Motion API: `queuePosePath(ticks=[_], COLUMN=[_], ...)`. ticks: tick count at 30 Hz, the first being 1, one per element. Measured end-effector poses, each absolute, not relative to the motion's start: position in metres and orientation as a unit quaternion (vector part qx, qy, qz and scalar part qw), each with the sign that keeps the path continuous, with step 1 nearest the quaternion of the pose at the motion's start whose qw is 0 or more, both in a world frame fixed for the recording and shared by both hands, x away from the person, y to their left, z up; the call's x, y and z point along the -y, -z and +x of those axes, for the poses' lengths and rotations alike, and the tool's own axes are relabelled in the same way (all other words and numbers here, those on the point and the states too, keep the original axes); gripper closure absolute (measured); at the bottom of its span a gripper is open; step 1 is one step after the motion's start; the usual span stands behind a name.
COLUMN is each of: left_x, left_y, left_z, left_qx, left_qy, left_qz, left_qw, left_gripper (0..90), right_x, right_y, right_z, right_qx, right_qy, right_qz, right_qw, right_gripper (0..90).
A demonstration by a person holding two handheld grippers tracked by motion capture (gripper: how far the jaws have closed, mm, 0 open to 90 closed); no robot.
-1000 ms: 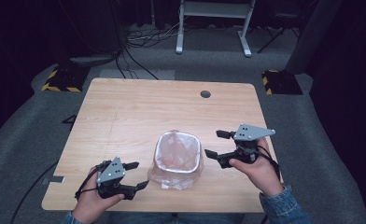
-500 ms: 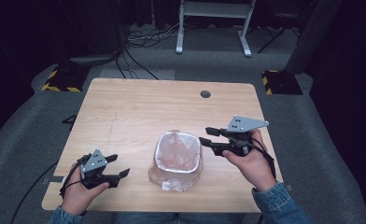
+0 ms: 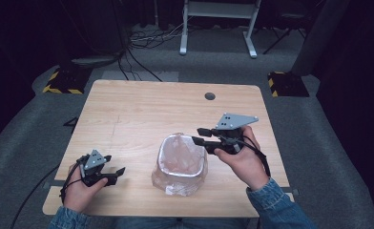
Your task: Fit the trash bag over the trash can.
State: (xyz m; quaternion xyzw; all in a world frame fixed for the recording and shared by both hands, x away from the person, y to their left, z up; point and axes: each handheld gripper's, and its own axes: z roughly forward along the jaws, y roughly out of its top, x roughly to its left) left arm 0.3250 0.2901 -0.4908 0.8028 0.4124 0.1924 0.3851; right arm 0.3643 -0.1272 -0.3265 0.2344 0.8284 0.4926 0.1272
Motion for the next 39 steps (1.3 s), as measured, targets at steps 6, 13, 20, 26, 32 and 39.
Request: queuePosePath(ticks=[6,13,20,26,32,39], left_x=[-0.293,-0.294,-0.293,-0.293,-0.293,-0.292], left_y=[0.497,0.499,0.502,0.503,0.504,0.504], left_z=[0.326,0.325,0.326,0.326,0.326,0.325], left_qx=[-0.419,-0.420,-0.421,-0.421,-0.422,-0.422], left_qy=[-0.195,-0.190,-0.186,-0.187,-0.186,-0.185], left_qz=[0.804,0.805,0.807,0.808,0.808,0.808], left_qw=[0.374,0.374,0.370,0.366,0.366,0.368], left_gripper=[25.2,25.2,25.2,25.3,25.5,25.7], right_x=[0.108,0.091,0.081,0.071,0.059,0.046], right_y=[0.329,0.334,0.343,0.348,0.353,0.361], right_z=[0.370,0.373,0.378,0.379,0.380,0.383], right_qx=[-0.838,-0.851,-0.866,-0.877,-0.884,-0.895], right_qy=[-0.481,-0.467,-0.442,-0.425,-0.414,-0.392], right_qz=[0.228,0.217,0.214,0.208,0.201,0.203], right_qw=[0.118,0.107,0.093,0.087,0.080,0.072], right_gripper=[63.4,66.3,68.0,69.1,72.7,70.7])
